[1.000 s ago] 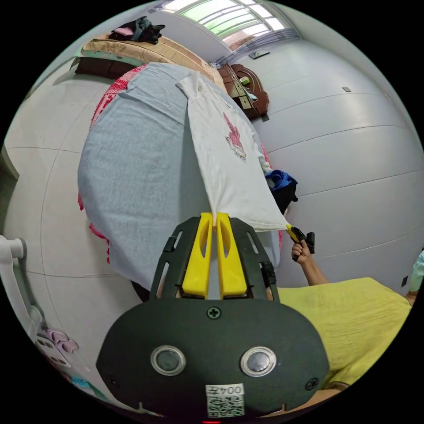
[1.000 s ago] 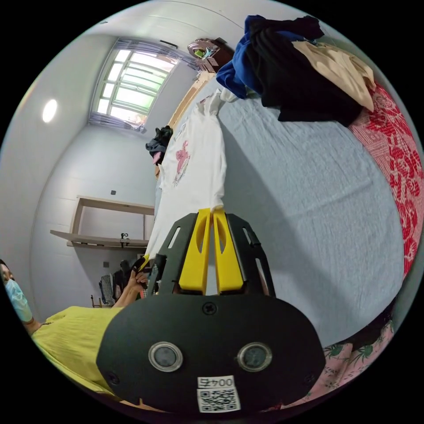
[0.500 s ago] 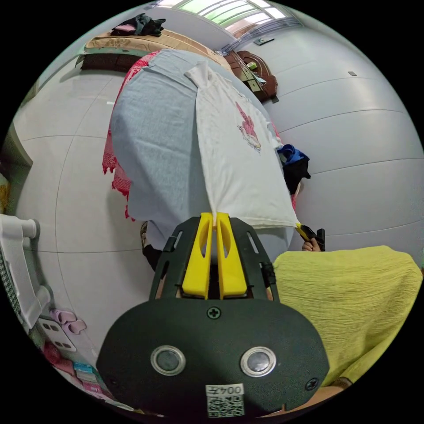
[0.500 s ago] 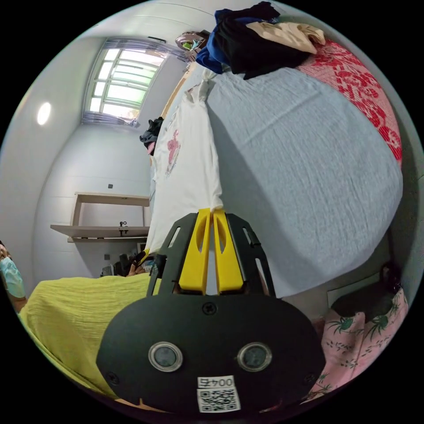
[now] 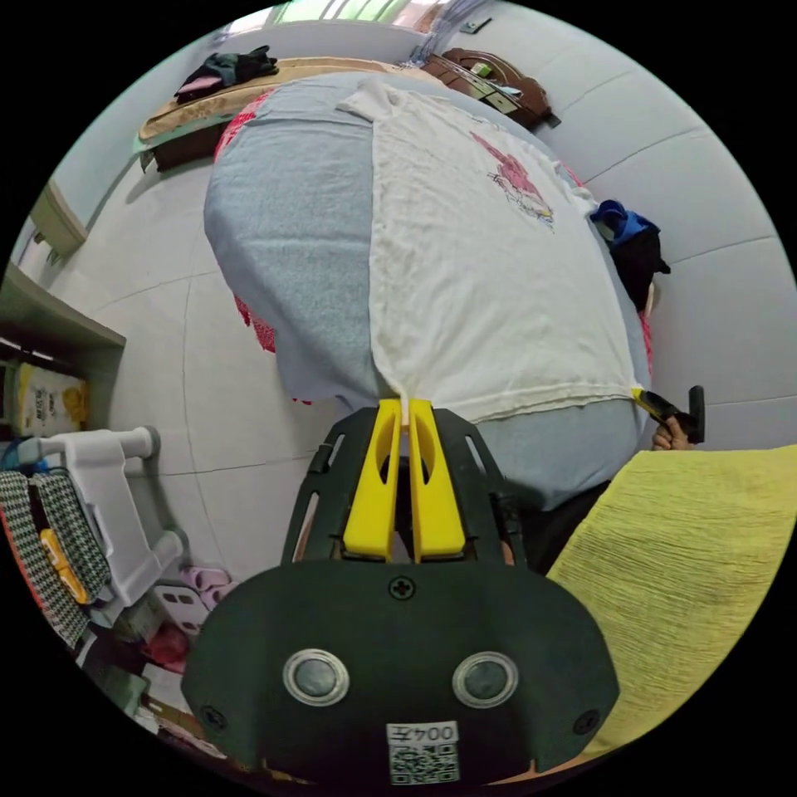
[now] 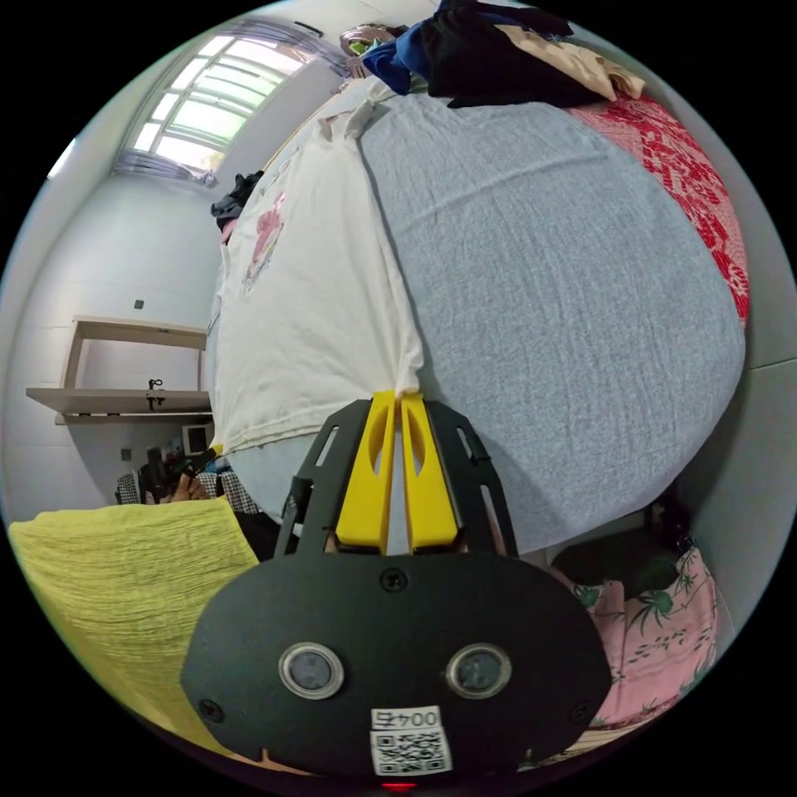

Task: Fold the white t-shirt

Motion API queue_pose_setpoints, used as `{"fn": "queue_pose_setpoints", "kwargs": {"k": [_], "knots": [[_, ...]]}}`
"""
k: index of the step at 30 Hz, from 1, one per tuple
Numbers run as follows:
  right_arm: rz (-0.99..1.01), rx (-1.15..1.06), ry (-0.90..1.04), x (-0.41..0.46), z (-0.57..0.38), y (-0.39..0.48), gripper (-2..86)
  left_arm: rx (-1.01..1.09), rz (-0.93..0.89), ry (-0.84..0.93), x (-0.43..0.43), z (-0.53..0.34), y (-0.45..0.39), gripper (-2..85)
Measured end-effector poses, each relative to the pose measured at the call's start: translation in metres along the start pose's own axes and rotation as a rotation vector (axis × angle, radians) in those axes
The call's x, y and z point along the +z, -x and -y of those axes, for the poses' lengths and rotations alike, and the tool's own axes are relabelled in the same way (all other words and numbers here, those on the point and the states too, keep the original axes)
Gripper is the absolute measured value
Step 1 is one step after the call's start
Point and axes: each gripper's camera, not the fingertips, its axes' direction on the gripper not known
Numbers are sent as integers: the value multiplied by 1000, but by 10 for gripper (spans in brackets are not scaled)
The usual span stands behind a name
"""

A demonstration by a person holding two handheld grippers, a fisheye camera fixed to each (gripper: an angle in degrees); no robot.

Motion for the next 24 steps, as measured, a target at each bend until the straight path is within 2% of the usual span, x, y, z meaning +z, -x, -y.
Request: {"fn": "queue_pose_setpoints", "kwargs": {"k": [5, 9, 12, 14, 19, 24], "knots": [[7, 33, 26, 11, -16, -8, 45, -3, -14, -36, 17, -12, 9, 29], [-156, 37, 7, 4, -24, 9, 119, -22, -14, -40, 20, -20, 22, 51], [-273, -69, -49, -5, -22, 43, 125, -43, 57, -74, 6, -22, 30, 63], [-363, -192, -32, 9, -16, 76, 125, 25, 110, -112, -3, -7, 15, 66], [-512, -477, 194, 120, 0, 159, 129, 191, 107, -63, 30, 54, -39, 68], [-610, -515, 362, 205, -3, 171, 127, 216, 130, 67, 89, 92, -54, 62]]}}
